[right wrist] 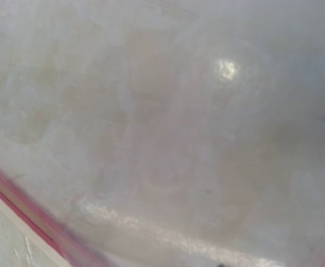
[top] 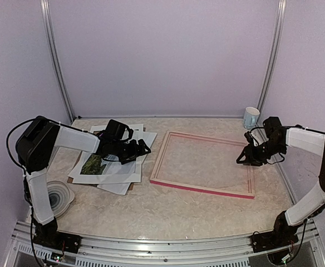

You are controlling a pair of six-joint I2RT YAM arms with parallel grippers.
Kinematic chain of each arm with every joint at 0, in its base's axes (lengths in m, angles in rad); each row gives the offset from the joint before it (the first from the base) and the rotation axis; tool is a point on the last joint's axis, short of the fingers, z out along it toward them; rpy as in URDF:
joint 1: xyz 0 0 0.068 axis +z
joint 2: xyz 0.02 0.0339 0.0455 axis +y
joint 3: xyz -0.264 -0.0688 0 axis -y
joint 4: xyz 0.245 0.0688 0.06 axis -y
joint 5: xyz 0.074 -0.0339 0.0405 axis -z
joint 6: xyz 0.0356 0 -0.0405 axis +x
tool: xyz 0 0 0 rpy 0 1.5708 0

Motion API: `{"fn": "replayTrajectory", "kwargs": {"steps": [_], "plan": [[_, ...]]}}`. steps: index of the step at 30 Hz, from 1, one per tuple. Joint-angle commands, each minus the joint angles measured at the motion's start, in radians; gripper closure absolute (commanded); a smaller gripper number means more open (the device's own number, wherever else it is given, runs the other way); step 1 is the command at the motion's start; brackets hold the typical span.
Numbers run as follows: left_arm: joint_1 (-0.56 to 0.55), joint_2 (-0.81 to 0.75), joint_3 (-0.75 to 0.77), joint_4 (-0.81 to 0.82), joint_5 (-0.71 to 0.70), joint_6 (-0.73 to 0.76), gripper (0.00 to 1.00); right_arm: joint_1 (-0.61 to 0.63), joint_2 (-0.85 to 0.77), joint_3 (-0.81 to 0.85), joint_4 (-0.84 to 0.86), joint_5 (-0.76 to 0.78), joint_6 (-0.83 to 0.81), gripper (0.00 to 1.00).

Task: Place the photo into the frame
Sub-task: Place the glass panel at the frame body.

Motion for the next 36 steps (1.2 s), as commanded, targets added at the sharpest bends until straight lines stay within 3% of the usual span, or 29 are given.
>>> {"fn": "replayTrajectory", "kwargs": {"steps": [1,36], "plan": [[-0.007,-0.010,0.025,-0.010,-0.011,0.009,0.05,0.013,-0.022,0.037,-0.049,0.045,0.001,0.58],[-0.005,-0.003,0.026,-0.015,-0.017,0.012,0.05,0.014,-0.040,0.062,-0.153,0.299,0.010,0.46]]}}
